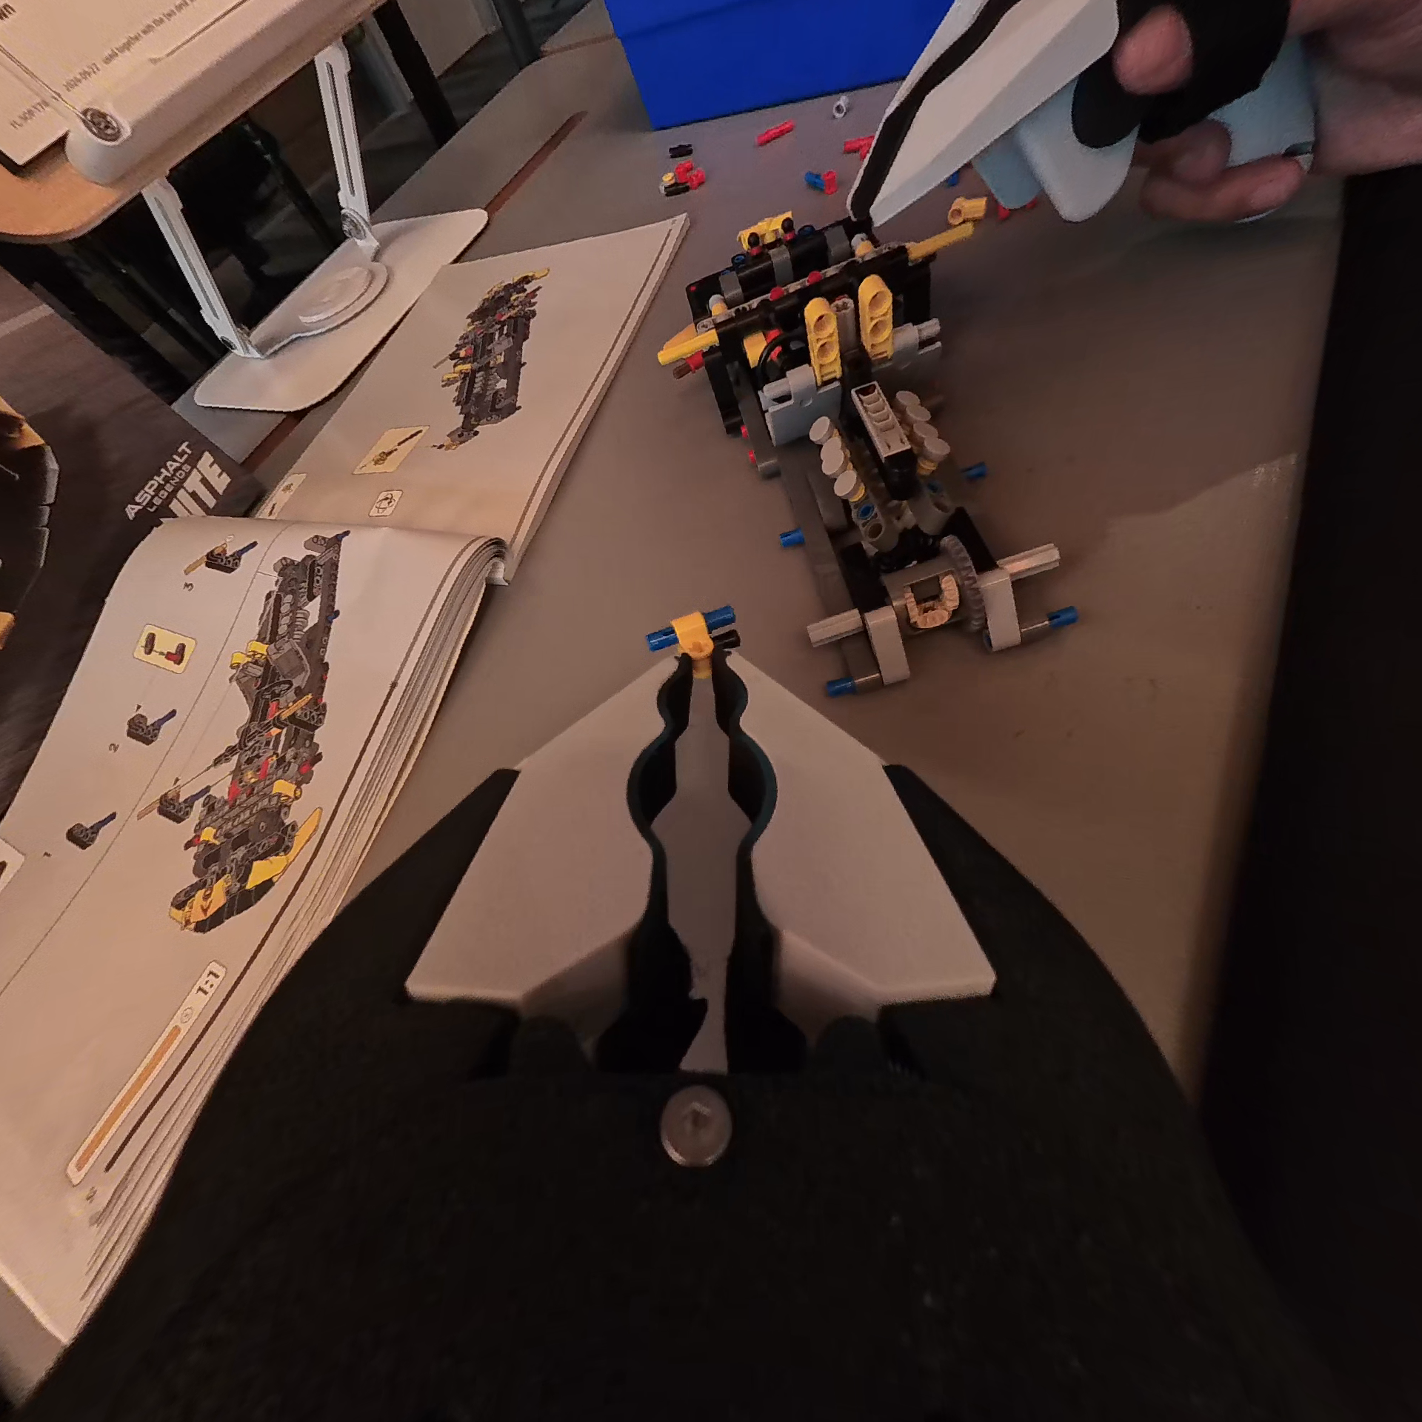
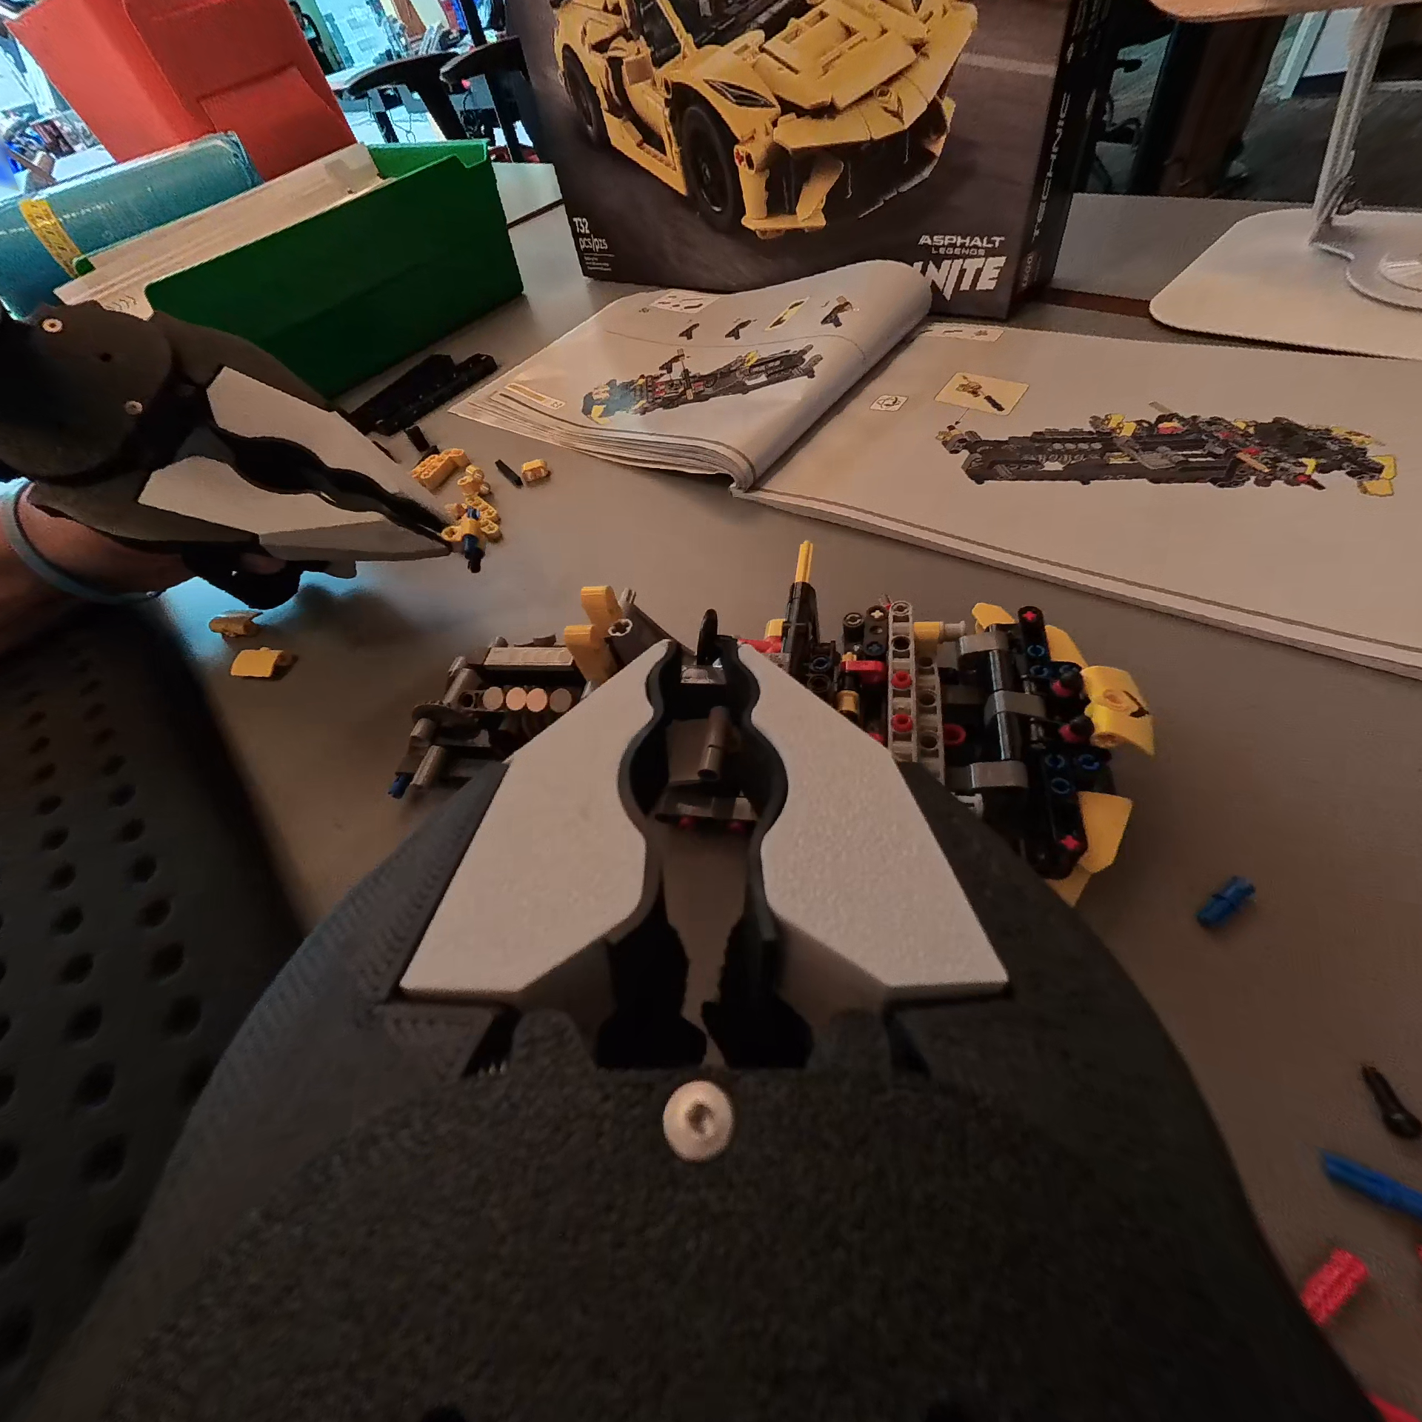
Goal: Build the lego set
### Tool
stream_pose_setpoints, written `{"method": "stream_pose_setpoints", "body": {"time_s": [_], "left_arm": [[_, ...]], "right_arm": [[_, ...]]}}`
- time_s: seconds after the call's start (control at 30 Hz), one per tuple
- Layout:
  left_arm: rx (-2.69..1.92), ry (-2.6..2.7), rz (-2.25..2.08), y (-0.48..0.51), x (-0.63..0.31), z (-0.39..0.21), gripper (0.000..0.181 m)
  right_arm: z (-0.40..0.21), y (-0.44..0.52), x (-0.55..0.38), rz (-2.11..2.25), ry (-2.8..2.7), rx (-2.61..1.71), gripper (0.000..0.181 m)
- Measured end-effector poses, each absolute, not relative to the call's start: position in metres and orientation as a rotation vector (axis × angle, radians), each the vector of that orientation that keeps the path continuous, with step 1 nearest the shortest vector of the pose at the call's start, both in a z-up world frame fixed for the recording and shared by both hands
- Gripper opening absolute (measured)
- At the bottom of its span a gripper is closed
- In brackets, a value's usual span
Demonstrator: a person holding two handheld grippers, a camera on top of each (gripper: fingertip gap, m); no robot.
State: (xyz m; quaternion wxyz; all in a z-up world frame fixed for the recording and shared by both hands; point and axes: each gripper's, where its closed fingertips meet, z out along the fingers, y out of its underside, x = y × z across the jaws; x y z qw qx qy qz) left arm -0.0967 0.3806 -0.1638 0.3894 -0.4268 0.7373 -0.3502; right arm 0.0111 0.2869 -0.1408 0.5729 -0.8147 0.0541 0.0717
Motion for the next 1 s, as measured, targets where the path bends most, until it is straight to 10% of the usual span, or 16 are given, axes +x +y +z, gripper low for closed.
{"method": "stream_pose_setpoints", "body": {"time_s": [1.0], "left_arm": [[-1.087, 1.996, -0.883, 0.367, -0.102, -0.179, 0.006]], "right_arm": [[-0.129, 0.294, -0.046, 0.157, -0.164, -1.904, 0.018]]}}
